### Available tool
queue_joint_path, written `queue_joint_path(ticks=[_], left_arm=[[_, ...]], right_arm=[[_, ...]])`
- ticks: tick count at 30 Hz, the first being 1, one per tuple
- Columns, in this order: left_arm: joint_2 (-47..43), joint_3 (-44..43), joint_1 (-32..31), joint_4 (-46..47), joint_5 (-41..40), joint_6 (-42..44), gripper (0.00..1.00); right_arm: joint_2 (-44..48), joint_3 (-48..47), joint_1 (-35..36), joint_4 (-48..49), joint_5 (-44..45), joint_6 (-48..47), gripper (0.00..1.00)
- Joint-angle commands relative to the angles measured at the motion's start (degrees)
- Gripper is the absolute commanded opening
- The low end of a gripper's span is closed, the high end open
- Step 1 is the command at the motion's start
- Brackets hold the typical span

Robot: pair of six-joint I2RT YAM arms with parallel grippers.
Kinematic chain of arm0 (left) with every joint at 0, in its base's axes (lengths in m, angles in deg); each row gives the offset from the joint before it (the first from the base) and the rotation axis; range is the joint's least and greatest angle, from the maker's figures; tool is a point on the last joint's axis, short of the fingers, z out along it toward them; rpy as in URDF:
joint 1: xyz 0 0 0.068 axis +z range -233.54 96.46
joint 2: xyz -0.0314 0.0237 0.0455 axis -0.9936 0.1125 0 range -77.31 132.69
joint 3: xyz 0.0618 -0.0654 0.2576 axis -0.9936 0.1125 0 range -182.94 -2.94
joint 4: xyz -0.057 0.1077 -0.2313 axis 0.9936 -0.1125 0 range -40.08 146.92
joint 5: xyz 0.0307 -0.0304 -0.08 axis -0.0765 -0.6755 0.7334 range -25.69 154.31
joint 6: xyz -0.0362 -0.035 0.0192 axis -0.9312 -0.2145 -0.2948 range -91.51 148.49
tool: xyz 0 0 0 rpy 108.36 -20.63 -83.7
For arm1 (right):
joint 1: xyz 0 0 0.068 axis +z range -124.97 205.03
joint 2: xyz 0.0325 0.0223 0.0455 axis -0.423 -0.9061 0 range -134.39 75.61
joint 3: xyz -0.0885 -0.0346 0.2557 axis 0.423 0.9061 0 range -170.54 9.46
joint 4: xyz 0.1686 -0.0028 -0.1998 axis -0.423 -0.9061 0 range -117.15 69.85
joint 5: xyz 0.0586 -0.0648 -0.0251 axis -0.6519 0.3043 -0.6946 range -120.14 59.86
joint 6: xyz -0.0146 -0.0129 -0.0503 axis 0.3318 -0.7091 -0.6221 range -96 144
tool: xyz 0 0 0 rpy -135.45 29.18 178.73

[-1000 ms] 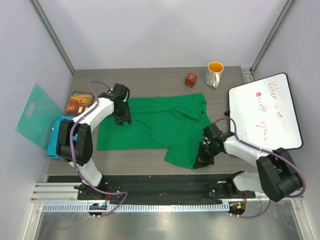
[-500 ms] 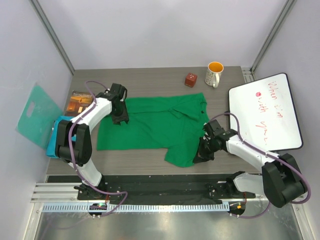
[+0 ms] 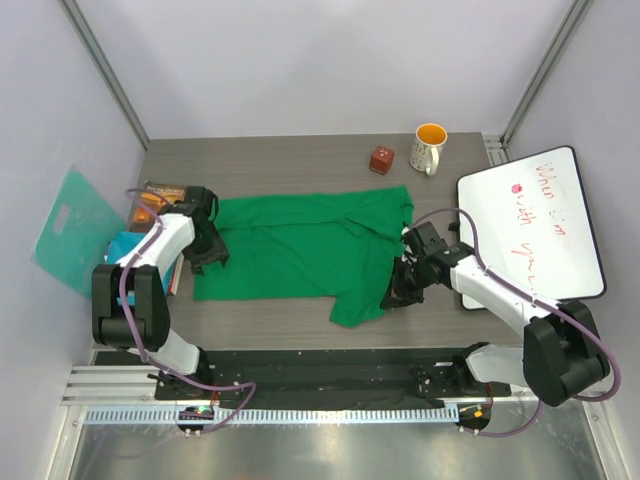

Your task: Fold and stack the t-shirts

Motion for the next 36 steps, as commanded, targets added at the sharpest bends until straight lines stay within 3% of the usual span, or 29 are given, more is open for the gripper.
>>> queue_joint_path(ticks=[1, 17, 26, 36], left_arm=[[-3.78, 0.33, 2.31, -2.61, -4.93, -1.18, 0.55], [-2.63, 7.27, 12.07, -1.12, 0.87, -0.75, 0.56], [1.14, 9.73, 13.12, 2.57, 2.88, -0.30, 0.54], [4.05, 10.17, 13.30, 3.89, 6.14, -0.48, 0.45]], right_arm=[[-2.18, -4.48, 0.30, -0.30, 0.08, -1.75, 0.01], [-4.03, -10.81, 0.12, -0.65, -0.63, -2.19, 0.01], [-5.35, -12.13, -0.40, -0.74, -1.16, -2.63, 0.01], [-6.06, -12.75, -1.02, -0.92, -1.16, -2.45, 0.01]])
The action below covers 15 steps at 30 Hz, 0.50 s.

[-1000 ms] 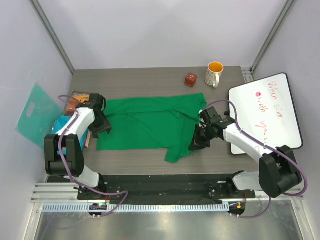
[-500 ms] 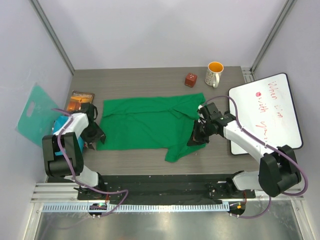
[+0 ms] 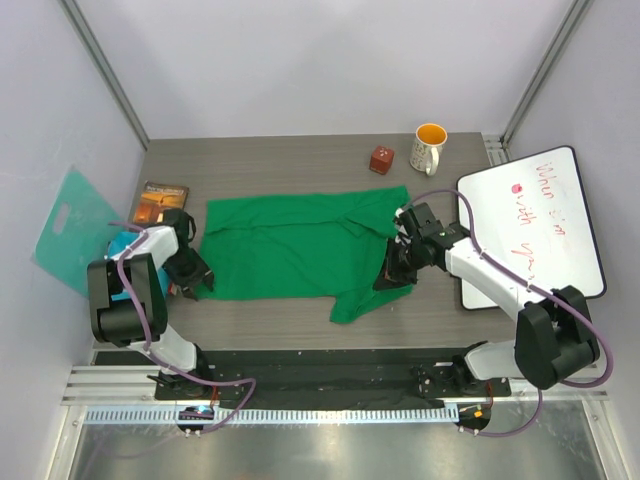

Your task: Fold and stack the t-shirts

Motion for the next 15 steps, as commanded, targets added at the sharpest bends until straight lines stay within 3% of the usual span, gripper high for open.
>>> queue_joint_path(ticks=[1, 4, 15], left_arm=[[2.01, 0.99, 0.23, 2.78, 1.18, 0.13, 0.43], [1.40, 0.03, 0.14, 2.16, 0.22, 0.57, 0.34], [1.84, -8.85, 0.14, -2.67, -0.15, 3.73, 0.29]], right_arm=[[-0.59, -2.76, -0.54, 0.07, -0.48, -0.60, 0.01], [-1.21, -3.55, -0.80, 0.07, -0.48, -0.86, 0.01], [-2.26, -6.89, -4.05, -0.90, 0.40, -2.53, 0.01]])
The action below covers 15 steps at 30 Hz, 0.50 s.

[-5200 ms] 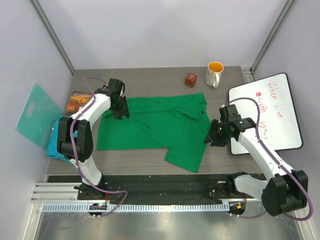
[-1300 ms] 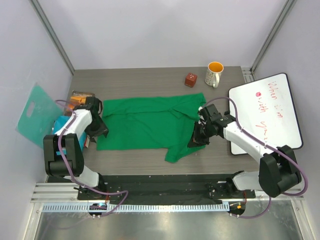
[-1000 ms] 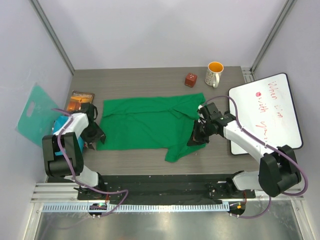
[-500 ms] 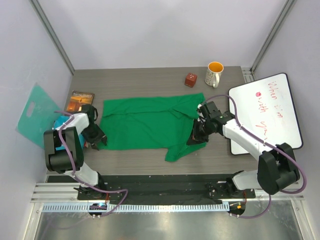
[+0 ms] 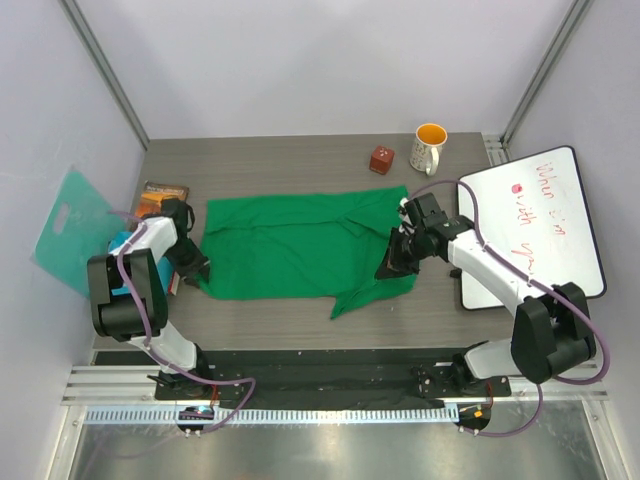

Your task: Fold and stack the t-shirts

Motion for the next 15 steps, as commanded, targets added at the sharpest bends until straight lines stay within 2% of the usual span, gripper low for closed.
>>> queue_joint_path(ticks=[1, 4, 10, 13, 15], left_arm=[[0.41, -4.78, 0.14, -1.84, 0.10, 2.23, 0.27], [1.29, -6.37, 0.14, -2.11, 0.98, 3.19, 0.15], [2.09, -6.29, 0.14, -1.32, 3.26, 4.16, 0.01], [1.91, -5.85, 0.14, -1.05, 3.53, 4.43, 0.01], [1.39, -5.93, 0.14, -1.84, 3.53, 4.51, 0.09]], right_arm=[[-0.84, -3.83, -2.04, -0.57, 0.38, -1.64, 0.01], [-1.98, -5.68, -3.19, -0.66, 0.38, -2.16, 0.01], [-4.45, -9.37, -4.33, -1.10, 0.12, -3.13, 0.01], [-4.80, -9.55, -4.42, -1.19, -0.15, -3.13, 0.01], [-4.97, -9.37, -4.42, -1.27, -0.24, -3.48, 0.01]])
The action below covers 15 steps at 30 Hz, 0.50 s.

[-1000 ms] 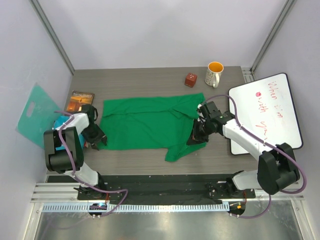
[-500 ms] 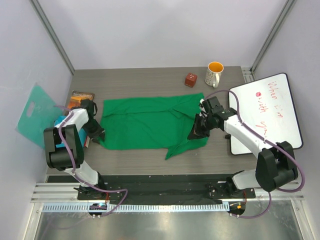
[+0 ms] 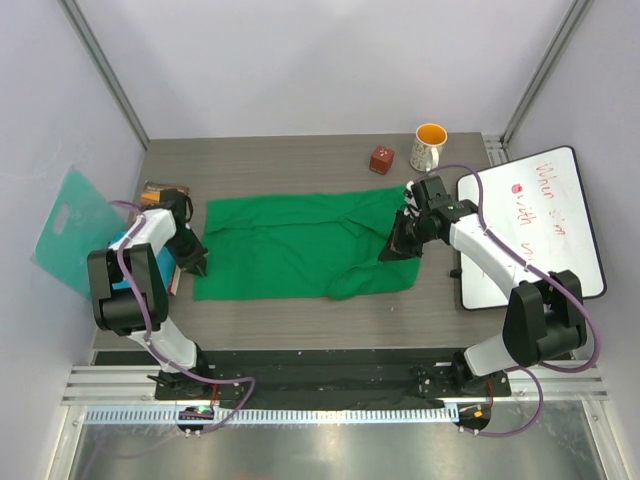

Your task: Fold and stack the t-shirts

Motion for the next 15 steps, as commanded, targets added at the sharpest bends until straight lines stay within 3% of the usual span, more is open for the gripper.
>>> queue_joint_path(ticks=[1, 4, 5, 15], left_arm=[[-1.26, -0.06, 0.14, -1.66, 0.19, 1.21, 0.24], [-3.80, 0.91, 0.23, -2.29, -2.62, 0.69, 0.45], [-4.59, 0.91, 0.23, -2.64, -3.07, 0.60, 0.47], [-6.62, 5.91, 0.49, -2.21, -2.46, 0.16, 0.50]], right_arm=[[-0.19, -1.94, -0.22, -0.49, -0.37, -1.54, 0.01], [-0.01, -1.41, -0.31, -0.58, -0.37, -1.62, 0.01], [0.07, -1.24, -0.31, -0.58, -0.54, -1.62, 0.01], [-0.01, -0.89, -0.58, -0.84, -1.33, -2.33, 0.01]])
